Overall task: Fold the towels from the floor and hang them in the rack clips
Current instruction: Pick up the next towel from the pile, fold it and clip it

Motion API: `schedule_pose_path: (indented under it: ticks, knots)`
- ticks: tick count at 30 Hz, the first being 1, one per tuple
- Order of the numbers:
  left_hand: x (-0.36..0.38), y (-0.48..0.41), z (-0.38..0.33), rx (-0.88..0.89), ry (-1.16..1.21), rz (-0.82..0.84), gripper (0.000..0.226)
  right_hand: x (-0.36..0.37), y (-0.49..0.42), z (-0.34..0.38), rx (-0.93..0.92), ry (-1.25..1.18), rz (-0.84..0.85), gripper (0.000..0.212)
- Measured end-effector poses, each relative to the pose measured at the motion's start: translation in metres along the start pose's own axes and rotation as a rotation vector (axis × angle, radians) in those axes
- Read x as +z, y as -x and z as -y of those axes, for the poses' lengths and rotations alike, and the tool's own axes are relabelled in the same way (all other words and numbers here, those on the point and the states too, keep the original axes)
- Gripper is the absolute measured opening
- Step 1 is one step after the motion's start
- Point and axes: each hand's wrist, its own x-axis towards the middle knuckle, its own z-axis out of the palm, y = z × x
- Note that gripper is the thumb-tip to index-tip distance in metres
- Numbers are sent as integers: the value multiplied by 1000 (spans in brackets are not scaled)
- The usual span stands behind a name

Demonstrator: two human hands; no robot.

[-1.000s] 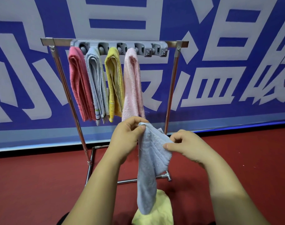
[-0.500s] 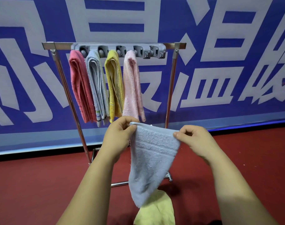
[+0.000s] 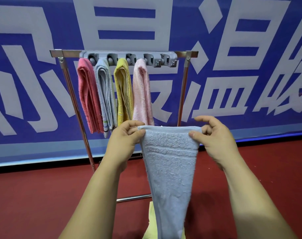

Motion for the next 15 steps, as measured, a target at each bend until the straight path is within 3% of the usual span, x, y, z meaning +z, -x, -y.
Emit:
schedule_pose_path:
  ticks: [5, 15]
  knots:
    - [0, 1, -3, -13, 26, 0, 16, -6, -2, 8, 25, 84, -5, 11]
    - [1, 11, -10, 7, 53, 31, 15, -11, 5, 22, -10, 135, -47, 16]
